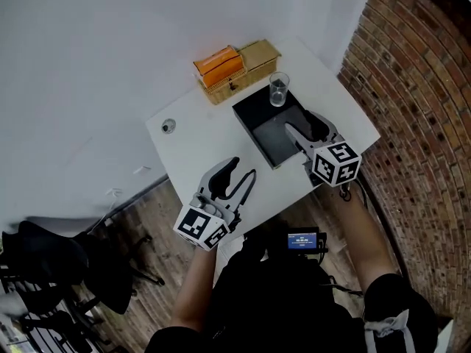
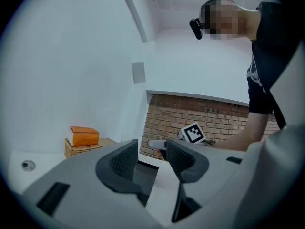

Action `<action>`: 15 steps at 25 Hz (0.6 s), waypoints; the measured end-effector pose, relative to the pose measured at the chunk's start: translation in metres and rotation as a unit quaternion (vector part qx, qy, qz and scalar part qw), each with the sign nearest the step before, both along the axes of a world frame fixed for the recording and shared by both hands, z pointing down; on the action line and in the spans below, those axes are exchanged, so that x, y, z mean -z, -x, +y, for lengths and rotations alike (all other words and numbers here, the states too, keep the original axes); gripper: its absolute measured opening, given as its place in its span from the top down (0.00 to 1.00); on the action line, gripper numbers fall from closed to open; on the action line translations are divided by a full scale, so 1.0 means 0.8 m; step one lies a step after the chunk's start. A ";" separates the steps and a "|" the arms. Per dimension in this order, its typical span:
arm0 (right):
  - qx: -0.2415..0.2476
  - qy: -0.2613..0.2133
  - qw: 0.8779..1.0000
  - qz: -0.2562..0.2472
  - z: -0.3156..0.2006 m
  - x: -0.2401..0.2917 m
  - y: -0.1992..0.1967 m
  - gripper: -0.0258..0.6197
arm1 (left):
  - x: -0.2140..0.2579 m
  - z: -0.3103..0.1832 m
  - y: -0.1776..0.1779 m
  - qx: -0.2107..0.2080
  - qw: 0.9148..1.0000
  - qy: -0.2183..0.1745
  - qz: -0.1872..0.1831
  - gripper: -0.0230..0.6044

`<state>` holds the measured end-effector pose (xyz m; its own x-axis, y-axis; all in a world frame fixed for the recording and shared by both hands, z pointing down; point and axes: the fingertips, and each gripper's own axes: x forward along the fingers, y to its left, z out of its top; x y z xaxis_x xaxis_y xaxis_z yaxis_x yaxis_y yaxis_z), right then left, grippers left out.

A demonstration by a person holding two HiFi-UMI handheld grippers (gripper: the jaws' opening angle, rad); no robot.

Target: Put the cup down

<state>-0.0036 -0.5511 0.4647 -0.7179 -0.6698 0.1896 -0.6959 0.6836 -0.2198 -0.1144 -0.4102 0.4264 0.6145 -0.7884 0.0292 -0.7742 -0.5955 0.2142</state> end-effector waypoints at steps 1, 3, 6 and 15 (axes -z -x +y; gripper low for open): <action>0.004 -0.004 1.000 -0.025 0.011 0.019 -0.003 0.52 | 0.001 0.001 -0.002 -0.002 1.000 -0.002 -0.001 0.66; 0.010 -0.009 0.997 -0.073 0.033 0.053 -0.013 0.56 | 0.003 0.003 -0.008 -0.008 1.000 -0.006 -0.002 0.66; 0.004 -0.010 0.994 -0.108 0.062 0.084 -0.030 0.59 | 0.007 0.007 -0.017 -0.021 1.000 -0.013 -0.003 0.66; -0.052 -0.012 0.992 -0.114 0.130 0.094 -0.065 0.71 | 0.012 0.019 -0.037 -0.056 0.998 -0.019 -0.003 0.66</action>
<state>0.0486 -0.4469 0.3892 -0.6666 -0.7453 0.0136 -0.6973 0.6171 -0.3647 -0.0845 -0.3949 0.4171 0.6990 -0.7151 0.0044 -0.7033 -0.6864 0.1849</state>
